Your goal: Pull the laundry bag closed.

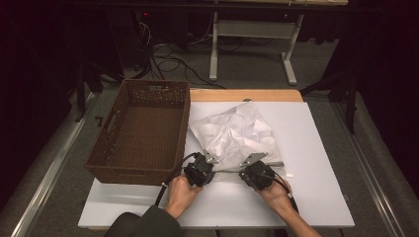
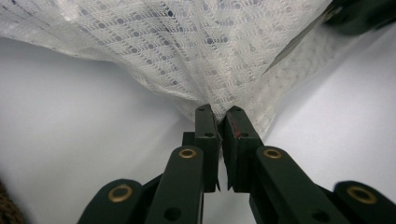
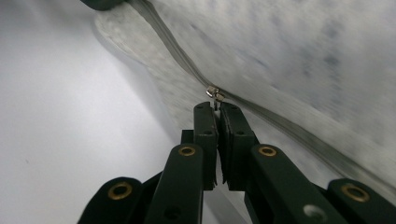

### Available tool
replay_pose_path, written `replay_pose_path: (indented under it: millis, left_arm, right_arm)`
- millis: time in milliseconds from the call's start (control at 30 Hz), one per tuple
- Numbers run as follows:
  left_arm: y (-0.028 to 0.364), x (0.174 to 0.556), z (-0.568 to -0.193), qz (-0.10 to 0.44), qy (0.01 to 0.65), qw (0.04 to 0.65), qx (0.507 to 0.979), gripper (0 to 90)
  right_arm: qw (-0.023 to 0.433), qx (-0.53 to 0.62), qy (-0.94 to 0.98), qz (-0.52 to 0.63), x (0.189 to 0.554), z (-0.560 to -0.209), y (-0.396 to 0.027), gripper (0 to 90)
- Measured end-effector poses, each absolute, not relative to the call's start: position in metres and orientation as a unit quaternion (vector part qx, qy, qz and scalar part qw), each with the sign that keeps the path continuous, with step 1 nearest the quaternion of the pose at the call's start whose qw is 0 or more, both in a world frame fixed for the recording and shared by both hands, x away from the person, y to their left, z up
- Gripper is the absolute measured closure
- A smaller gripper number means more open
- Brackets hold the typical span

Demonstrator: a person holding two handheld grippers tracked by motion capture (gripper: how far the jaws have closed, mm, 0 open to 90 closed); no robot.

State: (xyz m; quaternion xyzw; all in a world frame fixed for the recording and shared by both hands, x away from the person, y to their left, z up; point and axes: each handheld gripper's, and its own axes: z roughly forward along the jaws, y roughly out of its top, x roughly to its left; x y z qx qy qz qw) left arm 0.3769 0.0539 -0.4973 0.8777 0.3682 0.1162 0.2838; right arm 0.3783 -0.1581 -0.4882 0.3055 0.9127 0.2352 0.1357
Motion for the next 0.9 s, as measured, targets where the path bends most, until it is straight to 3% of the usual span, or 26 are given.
replay_pose_path:
  millis: [333,900]
  left_arm:
    - [0.053,0.377,-0.500,0.122,0.372,0.279,0.877,85.2]
    - [0.062,0.384,-0.504,0.082,0.390,0.304,0.865,85.7]
  right_arm:
    - [0.126,0.339,0.897,0.255,0.383,-0.483,-0.181,87.3]
    - [0.103,0.360,0.890,0.262,0.387,-0.482,-0.202,87.3]
